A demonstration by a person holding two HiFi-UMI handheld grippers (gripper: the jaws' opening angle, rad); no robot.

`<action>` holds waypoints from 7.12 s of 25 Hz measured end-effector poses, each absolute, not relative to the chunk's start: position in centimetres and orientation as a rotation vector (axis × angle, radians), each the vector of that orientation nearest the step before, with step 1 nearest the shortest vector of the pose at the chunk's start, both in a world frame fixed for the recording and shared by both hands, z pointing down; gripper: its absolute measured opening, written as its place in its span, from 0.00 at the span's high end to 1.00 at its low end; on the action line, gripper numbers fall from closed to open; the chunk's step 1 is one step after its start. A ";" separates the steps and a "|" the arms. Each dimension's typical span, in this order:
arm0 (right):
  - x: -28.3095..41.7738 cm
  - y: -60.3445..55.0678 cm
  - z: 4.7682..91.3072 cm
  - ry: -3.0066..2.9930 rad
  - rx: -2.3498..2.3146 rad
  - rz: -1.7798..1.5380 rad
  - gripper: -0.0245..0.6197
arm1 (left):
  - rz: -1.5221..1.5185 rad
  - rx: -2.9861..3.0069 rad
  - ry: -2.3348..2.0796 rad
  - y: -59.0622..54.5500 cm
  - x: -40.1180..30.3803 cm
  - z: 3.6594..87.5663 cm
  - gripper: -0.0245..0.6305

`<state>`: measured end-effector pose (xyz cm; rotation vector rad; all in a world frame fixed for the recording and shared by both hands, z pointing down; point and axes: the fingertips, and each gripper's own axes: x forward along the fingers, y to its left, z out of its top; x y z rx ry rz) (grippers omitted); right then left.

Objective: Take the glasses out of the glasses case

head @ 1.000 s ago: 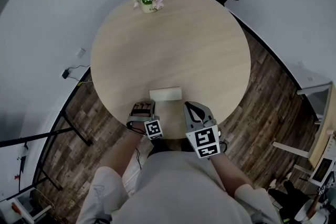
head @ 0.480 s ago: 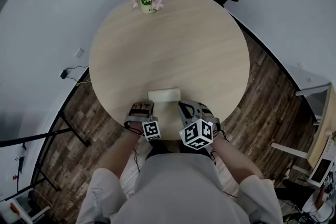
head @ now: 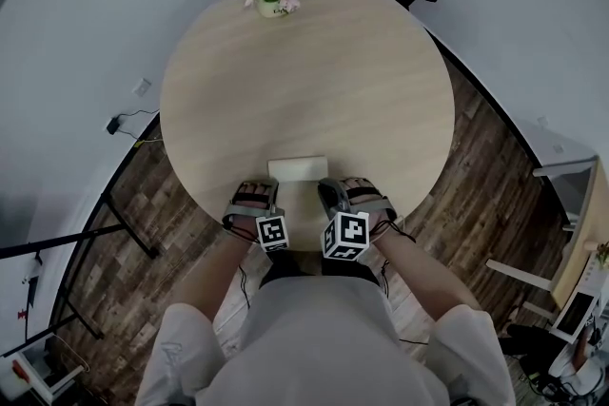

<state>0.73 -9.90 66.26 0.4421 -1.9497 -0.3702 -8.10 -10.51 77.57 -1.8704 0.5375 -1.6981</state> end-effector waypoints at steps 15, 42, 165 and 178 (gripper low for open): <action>0.4 -10.7 73.0 -1.835 0.231 -0.283 0.54 | -1.708 -1.889 0.523 -10.5 -8.2 77.5 0.95; -0.5 -14.2 77.9 -1.784 0.106 -0.241 0.53 | -1.651 -1.891 0.542 -10.4 -8.1 78.1 0.95; 2.2 -4.4 45.2 -2.366 1.125 -0.295 0.94 | -0.320 -2.711 2.031 -3.9 -10.6 45.7 0.95; -1.5 -5.2 54.9 -2.121 0.676 -0.461 0.70 | -0.385 -2.695 1.966 -3.9 -12.0 46.5 0.95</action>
